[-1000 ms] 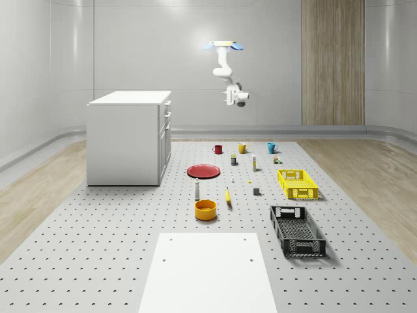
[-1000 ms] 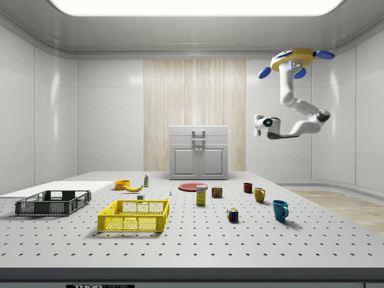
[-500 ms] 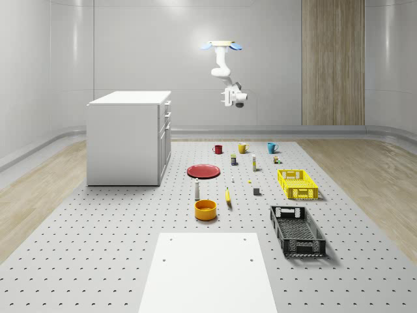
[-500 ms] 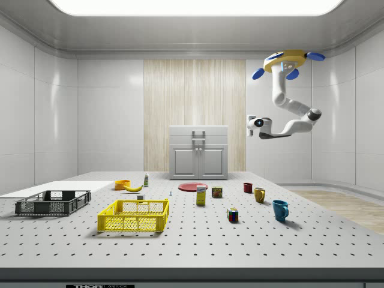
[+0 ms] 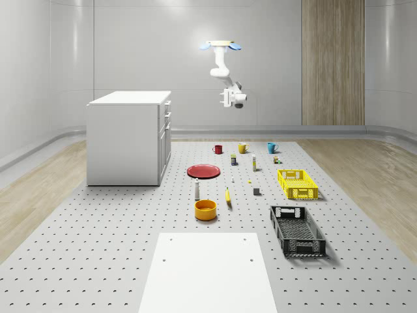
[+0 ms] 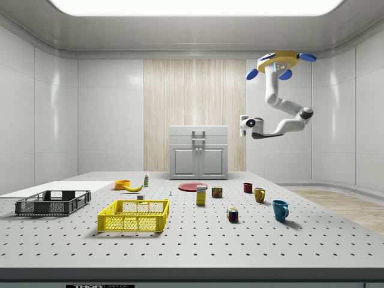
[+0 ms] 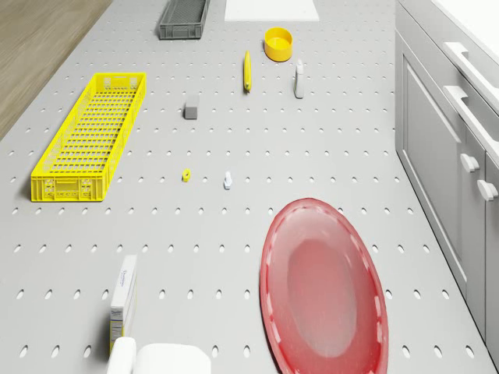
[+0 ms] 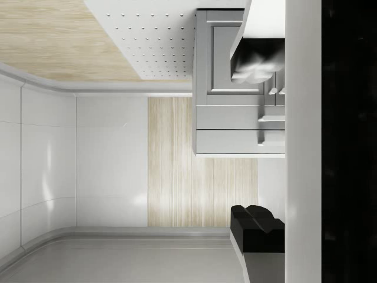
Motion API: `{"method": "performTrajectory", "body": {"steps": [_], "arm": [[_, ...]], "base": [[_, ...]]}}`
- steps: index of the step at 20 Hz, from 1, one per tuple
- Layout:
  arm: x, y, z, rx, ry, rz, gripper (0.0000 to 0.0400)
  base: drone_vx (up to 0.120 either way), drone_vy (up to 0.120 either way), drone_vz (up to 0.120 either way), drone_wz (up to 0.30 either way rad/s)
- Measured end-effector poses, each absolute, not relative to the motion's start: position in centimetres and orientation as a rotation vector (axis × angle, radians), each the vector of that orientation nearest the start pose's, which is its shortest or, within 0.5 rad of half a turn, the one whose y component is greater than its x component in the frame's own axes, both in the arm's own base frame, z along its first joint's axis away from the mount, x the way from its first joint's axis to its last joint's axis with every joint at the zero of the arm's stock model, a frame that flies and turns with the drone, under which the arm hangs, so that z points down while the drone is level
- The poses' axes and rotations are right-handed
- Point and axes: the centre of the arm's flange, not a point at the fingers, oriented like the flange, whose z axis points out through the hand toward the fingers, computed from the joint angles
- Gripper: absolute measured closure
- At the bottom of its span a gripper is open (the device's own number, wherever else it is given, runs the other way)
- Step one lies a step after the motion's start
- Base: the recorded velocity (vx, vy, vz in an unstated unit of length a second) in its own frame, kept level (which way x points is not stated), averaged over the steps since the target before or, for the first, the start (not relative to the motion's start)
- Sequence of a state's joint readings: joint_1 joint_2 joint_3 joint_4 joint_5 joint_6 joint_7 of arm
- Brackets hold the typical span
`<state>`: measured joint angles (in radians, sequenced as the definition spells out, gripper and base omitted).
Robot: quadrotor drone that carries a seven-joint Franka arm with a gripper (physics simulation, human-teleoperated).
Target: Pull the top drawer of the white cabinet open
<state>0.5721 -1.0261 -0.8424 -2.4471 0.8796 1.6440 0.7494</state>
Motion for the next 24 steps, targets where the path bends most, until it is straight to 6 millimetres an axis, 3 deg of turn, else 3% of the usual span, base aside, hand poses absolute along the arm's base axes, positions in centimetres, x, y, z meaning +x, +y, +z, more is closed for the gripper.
{"method": "performTrajectory", "body": {"steps": [3,12,18,24], "arm": [[30.67,-9.97,59.11,-1.484,0.612,0.613,0.0095],[30.67,-9.97,59.11,-1.484,0.612,0.613,0.0095],[30.67,-9.97,59.11,-1.484,0.612,0.613,0.0095],[30.67,-9.97,59.10,-1.484,0.613,0.613,0.0095]], "base": [[0.120,-0.013,0.000,0.000],[0.120,-0.116,0.000,0.000],[0.120,-0.007,0.000,0.000],[0.120,-0.093,0.000,0.000]]}}
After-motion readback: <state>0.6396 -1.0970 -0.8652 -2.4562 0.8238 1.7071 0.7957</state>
